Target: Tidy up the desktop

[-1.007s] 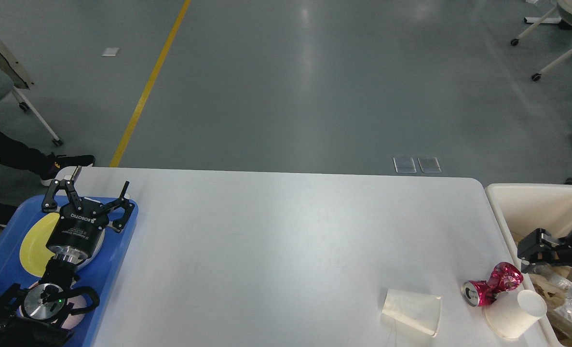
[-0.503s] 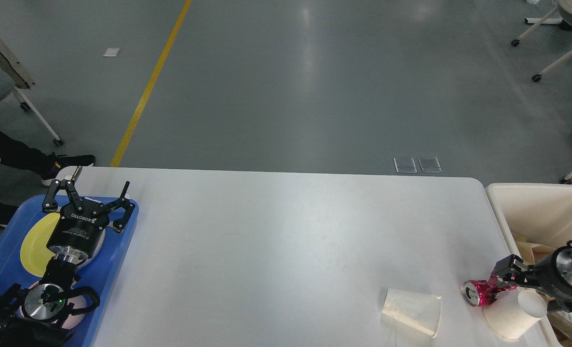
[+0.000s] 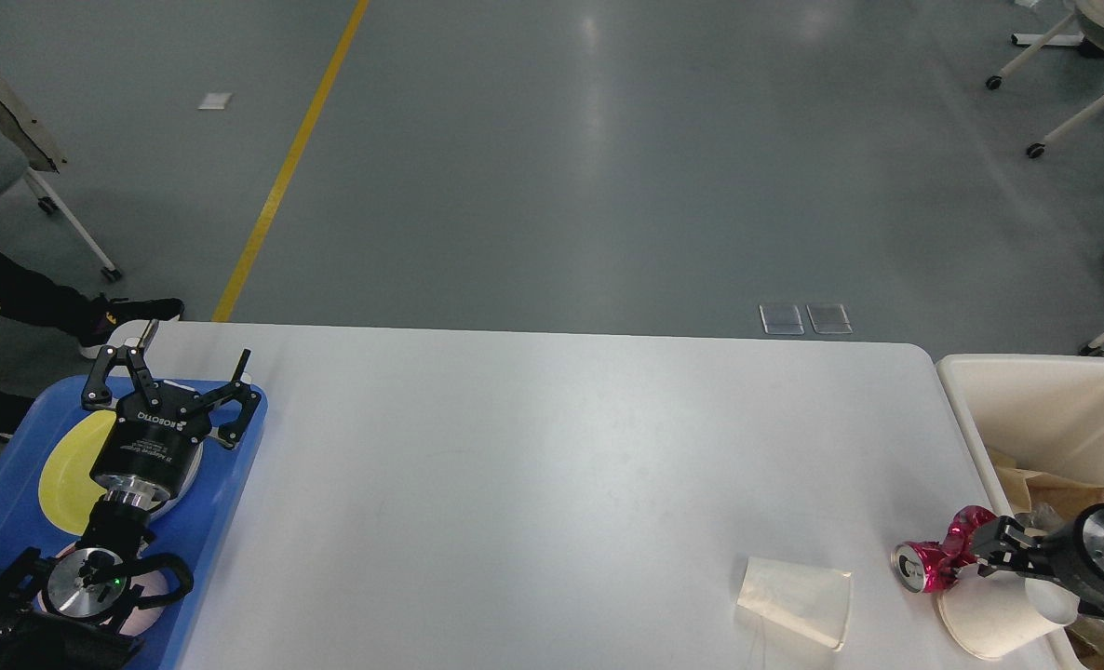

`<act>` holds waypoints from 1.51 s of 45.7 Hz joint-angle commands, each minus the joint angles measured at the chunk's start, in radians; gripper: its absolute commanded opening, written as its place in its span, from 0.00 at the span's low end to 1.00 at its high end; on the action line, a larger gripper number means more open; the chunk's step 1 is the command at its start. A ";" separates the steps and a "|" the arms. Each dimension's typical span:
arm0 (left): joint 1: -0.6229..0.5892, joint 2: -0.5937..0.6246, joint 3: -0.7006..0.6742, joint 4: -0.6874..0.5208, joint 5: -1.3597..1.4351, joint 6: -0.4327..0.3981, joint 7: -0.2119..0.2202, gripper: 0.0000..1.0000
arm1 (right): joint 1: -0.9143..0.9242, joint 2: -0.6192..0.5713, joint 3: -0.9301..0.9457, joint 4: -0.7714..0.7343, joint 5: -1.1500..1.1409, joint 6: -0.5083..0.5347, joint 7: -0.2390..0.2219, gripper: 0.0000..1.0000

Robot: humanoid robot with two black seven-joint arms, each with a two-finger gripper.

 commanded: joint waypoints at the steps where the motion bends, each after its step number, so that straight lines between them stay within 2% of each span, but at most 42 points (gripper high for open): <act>1: 0.000 0.000 0.000 0.000 0.000 0.000 0.000 0.97 | 0.014 -0.001 0.015 0.008 0.014 0.007 0.000 0.97; 14: 0.000 0.000 0.000 0.000 0.000 0.000 0.000 0.97 | 0.040 -0.010 0.016 0.037 0.021 0.026 0.000 0.98; 28: 0.000 0.000 0.000 0.000 0.000 0.000 0.000 0.97 | 0.155 -0.045 0.002 0.054 0.023 0.148 0.000 0.99; 32: 0.000 0.000 0.000 0.000 0.000 0.000 0.000 0.97 | 0.256 -0.050 -0.047 0.068 0.037 0.225 0.000 0.99; 37: 0.000 0.000 0.000 0.000 0.000 0.000 0.000 0.97 | 0.507 -0.034 -0.214 0.108 0.067 0.395 0.000 0.99; 48: 0.000 0.000 0.000 0.000 0.000 0.000 0.000 0.97 | 0.992 0.102 -0.481 0.157 0.164 0.768 -0.002 0.98; 54: 0.000 0.000 0.000 0.000 0.000 0.000 0.000 0.97 | 1.120 0.167 -0.542 0.157 0.222 0.768 -0.002 0.98; 69: 0.000 0.000 0.000 0.000 0.000 0.000 0.000 0.97 | 1.130 0.161 -0.545 0.160 0.233 0.768 -0.002 0.98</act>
